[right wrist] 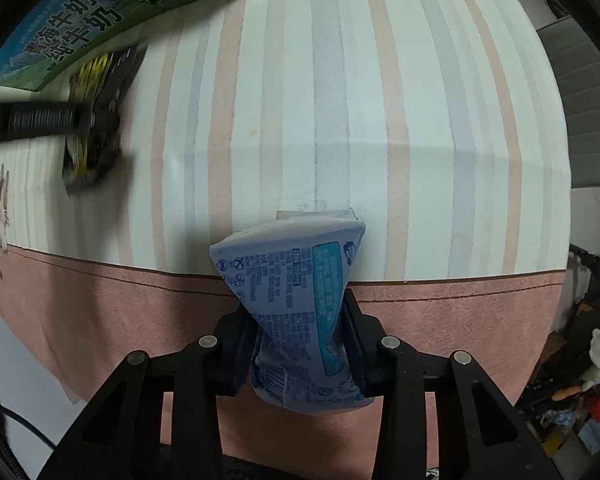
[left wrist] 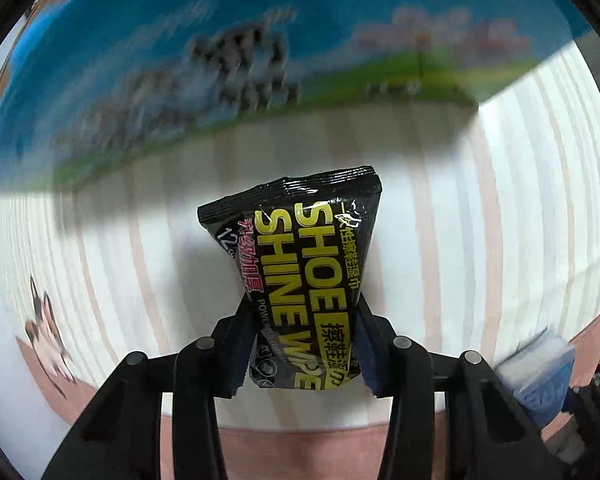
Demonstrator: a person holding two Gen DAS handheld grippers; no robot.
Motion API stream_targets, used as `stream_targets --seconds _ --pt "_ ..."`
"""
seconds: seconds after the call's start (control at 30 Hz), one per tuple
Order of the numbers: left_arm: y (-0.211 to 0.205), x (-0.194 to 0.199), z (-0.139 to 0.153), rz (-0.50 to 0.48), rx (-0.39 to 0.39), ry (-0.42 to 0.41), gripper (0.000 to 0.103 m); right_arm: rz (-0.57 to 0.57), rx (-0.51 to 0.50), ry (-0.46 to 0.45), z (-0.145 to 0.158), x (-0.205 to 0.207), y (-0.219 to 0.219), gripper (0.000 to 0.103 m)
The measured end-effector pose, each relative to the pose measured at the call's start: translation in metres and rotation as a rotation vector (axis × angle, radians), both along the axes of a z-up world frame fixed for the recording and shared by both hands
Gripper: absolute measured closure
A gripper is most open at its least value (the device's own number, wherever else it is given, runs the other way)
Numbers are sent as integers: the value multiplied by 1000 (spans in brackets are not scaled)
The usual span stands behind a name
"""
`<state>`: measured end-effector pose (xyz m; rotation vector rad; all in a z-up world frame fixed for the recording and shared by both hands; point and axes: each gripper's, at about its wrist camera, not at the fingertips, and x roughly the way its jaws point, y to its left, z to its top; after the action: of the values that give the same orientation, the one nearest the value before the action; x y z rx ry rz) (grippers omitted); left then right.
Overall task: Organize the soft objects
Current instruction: 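Grasp the black shoe wipe pack with the left tool while the right tool grasps the blue wipes pack, then carry both packs over the box and open both tools to drop them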
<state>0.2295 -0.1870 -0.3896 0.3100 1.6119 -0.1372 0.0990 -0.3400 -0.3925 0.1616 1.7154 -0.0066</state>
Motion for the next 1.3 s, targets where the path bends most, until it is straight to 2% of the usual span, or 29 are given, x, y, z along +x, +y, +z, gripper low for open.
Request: stream_targets --seconds 0.23,0.33,0.4,0.5,0.57,0.6,0.67,0.8,0.87,0.97,1.03,1.2,1.3 --pt "40 -31 -6 104 15 37 62 -15 45 4 17 13 14 63" --pt "65 -42 -6 141 -20 44 53 -9 37 16 12 18 27 58" --pt "78 -42 -9 172 -25 54 37 -36 44 40 6 18 31 50" --pt "115 -35 -7 194 -59 69 35 -28 22 47 -2 19 35 48" --pt "132 -28 -10 175 -67 59 38 -14 -2 48 -3 18 41 47" --pt "137 -28 -4 160 -75 53 46 -9 -17 47 -5 19 44 47" --pt "119 -45 -5 143 -92 53 61 11 -52 41 -6 19 53 48" --pt "96 -48 3 96 -93 42 65 39 -83 37 -3 18 70 63" --pt "94 -46 5 94 -122 53 65 28 -62 36 4 20 74 65" --pt "86 -33 27 74 -164 31 65 -17 -9 16 24 26 75 66" --pt "90 -27 53 55 -202 2 65 -59 38 -11 42 34 71 66" --pt "105 -1 122 38 -327 -52 65 -138 173 -122 104 67 64 66" --pt "115 28 162 30 -365 -98 65 -143 233 -205 144 94 68 66"
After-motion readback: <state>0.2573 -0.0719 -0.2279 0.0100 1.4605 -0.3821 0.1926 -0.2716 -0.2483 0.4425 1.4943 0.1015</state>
